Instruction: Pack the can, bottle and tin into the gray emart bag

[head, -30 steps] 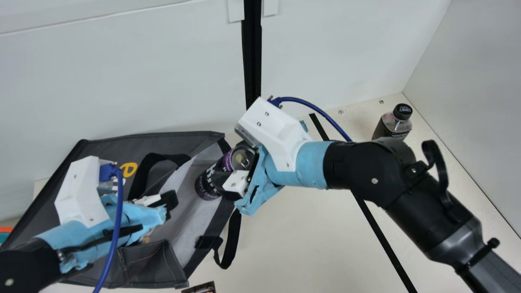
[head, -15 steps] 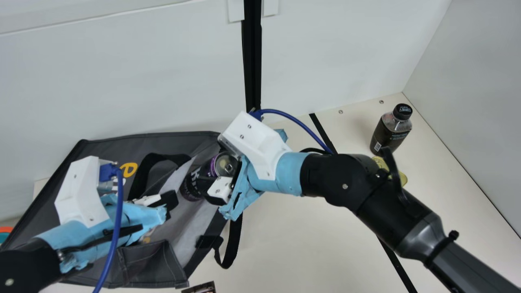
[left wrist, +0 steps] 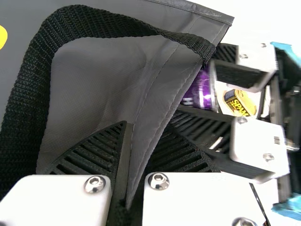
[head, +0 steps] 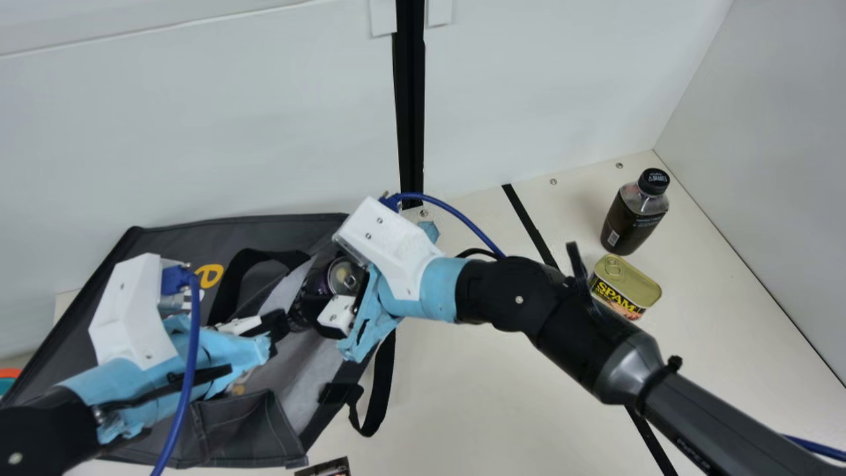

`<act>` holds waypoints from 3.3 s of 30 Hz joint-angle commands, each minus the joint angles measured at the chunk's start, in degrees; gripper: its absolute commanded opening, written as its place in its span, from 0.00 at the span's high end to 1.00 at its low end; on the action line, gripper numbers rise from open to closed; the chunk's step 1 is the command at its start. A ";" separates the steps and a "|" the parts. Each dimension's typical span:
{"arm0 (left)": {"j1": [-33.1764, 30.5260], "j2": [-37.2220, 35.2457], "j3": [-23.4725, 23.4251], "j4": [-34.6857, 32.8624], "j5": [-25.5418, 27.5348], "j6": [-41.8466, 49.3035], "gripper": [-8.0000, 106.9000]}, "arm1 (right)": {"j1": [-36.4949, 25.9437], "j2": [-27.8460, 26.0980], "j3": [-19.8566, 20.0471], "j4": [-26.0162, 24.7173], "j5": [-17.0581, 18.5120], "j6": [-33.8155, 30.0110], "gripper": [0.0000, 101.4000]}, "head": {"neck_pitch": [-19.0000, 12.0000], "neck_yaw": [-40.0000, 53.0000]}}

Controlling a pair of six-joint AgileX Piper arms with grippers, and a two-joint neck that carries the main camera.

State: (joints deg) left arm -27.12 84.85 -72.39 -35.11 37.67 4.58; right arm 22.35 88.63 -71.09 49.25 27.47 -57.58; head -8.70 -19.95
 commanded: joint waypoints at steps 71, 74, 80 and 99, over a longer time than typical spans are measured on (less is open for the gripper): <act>0.00 0.00 0.00 0.00 0.00 0.00 0.84 | -0.64 3.25 0.65 3.54 -0.72 -5.66 0.10 | -1.30 -0.05; 0.00 0.00 0.00 0.00 0.00 0.00 0.84 | -0.93 1.98 1.10 2.71 -0.56 -4.92 0.10 | -1.30 -0.05; 0.00 0.00 0.00 0.00 0.00 0.00 0.84 | -1.52 -0.49 2.04 0.92 -0.37 -3.27 0.10 | -1.30 -0.05; 0.00 0.00 0.00 0.00 0.00 0.00 0.84 | -4.23 -9.41 5.22 -6.58 0.36 3.97 0.10 | -1.30 -0.05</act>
State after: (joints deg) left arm -27.12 84.85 -72.39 -35.11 37.67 4.58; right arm 18.20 79.67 -65.92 43.18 27.89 -54.26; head -8.70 -19.95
